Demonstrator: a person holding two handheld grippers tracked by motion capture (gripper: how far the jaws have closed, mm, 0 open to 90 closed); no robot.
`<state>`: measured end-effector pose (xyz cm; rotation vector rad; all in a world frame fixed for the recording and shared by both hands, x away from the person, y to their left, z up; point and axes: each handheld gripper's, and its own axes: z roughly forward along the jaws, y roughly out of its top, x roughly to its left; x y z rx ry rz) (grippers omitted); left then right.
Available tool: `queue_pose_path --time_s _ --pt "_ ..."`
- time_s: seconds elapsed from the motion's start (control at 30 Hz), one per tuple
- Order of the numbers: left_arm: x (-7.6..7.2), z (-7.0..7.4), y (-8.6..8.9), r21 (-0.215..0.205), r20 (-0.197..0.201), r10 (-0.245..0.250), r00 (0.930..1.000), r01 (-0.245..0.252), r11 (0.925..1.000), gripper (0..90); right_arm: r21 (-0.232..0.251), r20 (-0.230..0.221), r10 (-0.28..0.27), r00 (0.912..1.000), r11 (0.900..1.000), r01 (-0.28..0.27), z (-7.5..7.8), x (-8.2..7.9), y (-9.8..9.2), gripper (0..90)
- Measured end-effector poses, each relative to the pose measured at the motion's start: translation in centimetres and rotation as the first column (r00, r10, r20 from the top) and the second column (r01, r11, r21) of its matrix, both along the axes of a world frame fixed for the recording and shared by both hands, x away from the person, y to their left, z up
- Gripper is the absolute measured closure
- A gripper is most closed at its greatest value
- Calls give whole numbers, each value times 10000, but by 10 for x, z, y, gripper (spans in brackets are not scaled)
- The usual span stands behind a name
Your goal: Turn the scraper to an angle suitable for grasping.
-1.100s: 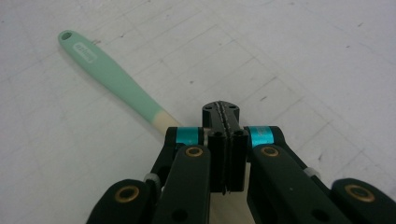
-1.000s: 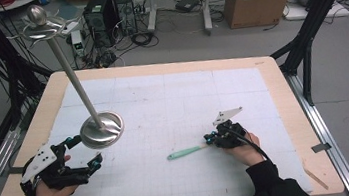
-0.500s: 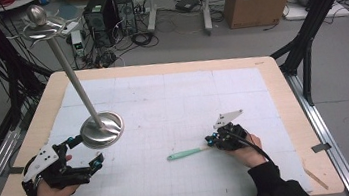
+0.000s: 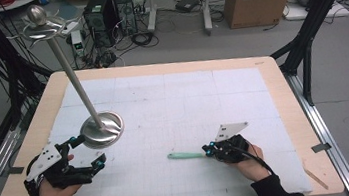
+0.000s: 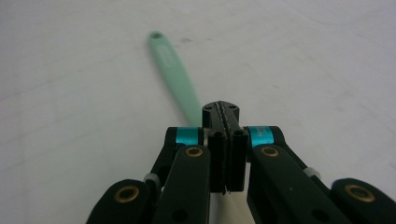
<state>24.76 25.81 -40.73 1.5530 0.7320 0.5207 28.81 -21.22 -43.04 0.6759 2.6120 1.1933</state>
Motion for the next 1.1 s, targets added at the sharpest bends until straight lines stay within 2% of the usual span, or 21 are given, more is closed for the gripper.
queue_pose_path --time_s 0.13,0.17,0.2,0.3,0.43,0.5,0.73,0.83,0.87,1.03,1.07,1.1 --pt "0 0 0 -42 20 -22 10000 22 10000 17 -298 -285 856 9959 9958 -864 -3 -4 23 900" --pt "-1 0 1 -53 46 -24 10000 24 10000 17 -298 -285 856 9959 9958 -864 -3 -4 23 900" --pt "-1 1 1 -57 58 -39 10000 39 10000 17 -494 -343 1191 9923 9915 -1207 -5 -4 34 900" --pt "-1 1 2 -74 42 10 10000 -10 10000 17 -885 -338 1387 9898 9860 -1412 -8 -1 45 900" --pt "-1 1 3 -81 47 84 10000 -84 9999 17 -925 -340 1217 9920 9879 -1244 -9 7 50 900" --pt "-1 1 3 -86 62 61 10000 -61 9999 17 -882 -184 947 9953 9915 -959 -10 14 50 900" --pt "0 1 2 -63 28 83 10000 -83 9999 17 -518 -252 -39 9997 9987 26 -12 33 43 900" --pt "0 0 2 -35 22 83 10000 -83 10000 17 -313 -354 -167 9992 9994 156 -14 39 40 900" --pt "0 0 2 -42 26 81 10000 -81 10000 17 -306 -431 -194 9989 9994 181 -14 38 40 900" --pt "0 1 3 -65 41 64 10000 -63 10000 17 -300 -168 -209 9996 9993 204 -11 36 39 900" --pt "-1 1 3 -78 46 63 10000 -62 10000 17 109 -148 -277 9995 9996 279 -5 34 34 900" --pt "-1 1 4 -105 45 80 10000 -79 9999 17 269 -41 -305 9995 9992 306 -3 32 31 900"
